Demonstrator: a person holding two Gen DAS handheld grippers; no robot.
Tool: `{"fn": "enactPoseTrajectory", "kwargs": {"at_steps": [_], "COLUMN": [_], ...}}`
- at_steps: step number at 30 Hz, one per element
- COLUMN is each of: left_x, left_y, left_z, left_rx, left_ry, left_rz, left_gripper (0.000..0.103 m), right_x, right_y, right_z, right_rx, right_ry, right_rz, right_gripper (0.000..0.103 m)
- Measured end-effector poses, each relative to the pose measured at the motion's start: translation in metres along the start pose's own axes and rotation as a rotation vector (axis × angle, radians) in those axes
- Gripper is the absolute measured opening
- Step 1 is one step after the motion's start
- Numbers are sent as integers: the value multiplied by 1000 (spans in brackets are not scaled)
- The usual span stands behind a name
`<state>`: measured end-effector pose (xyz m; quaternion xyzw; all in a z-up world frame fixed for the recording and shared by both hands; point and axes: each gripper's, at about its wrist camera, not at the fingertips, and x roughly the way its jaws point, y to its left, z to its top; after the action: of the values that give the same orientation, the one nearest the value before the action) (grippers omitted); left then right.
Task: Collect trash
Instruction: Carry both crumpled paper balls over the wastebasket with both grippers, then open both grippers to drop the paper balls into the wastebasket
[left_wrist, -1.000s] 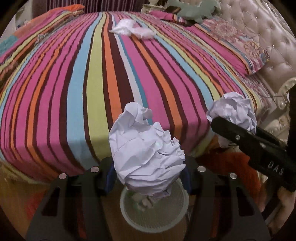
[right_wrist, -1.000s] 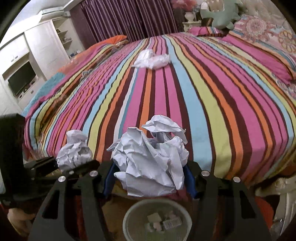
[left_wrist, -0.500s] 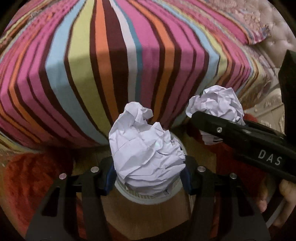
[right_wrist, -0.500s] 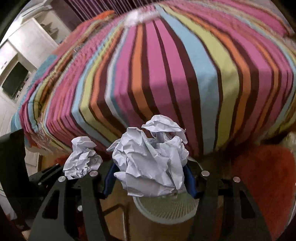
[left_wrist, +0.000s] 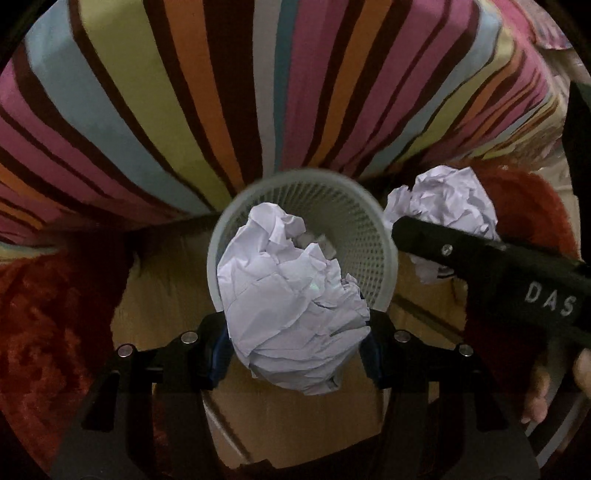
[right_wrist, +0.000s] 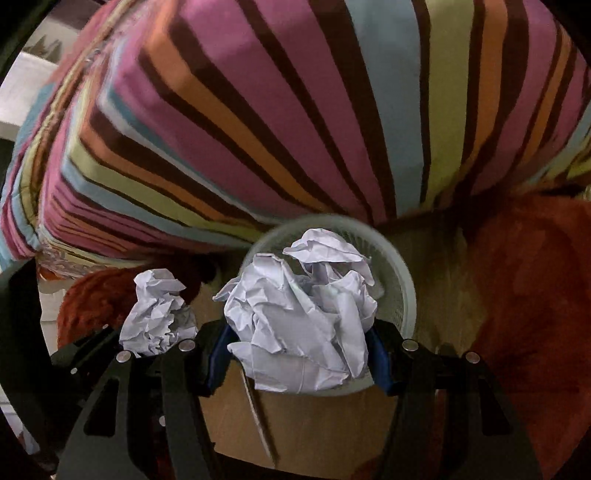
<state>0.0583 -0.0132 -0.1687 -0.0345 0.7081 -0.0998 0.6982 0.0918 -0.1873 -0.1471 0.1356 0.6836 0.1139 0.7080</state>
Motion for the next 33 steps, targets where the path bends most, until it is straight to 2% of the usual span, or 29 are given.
{"fn": "enactPoseTrajectory", "kwargs": {"at_steps": [8, 17, 27, 33], "left_x": [39, 65, 88, 104], "left_y": [-2, 3, 7, 7], "left_z": [7, 3, 3, 3], "left_rx": [-11, -40, -78, -96], "left_ry": [145, 241, 316, 347], "left_rz": [28, 22, -9, -27], "left_gripper": [55, 56, 56, 56], "right_x": [17, 45, 78, 83], "right_y": [-9, -10, -15, -20], "right_z": [-3, -1, 2, 2], "right_rx": [54, 53, 82, 100], "right_ry": [87, 185, 262, 278], "right_rz": [-42, -106, -123, -130], "right_gripper": [58, 58, 58, 58]}}
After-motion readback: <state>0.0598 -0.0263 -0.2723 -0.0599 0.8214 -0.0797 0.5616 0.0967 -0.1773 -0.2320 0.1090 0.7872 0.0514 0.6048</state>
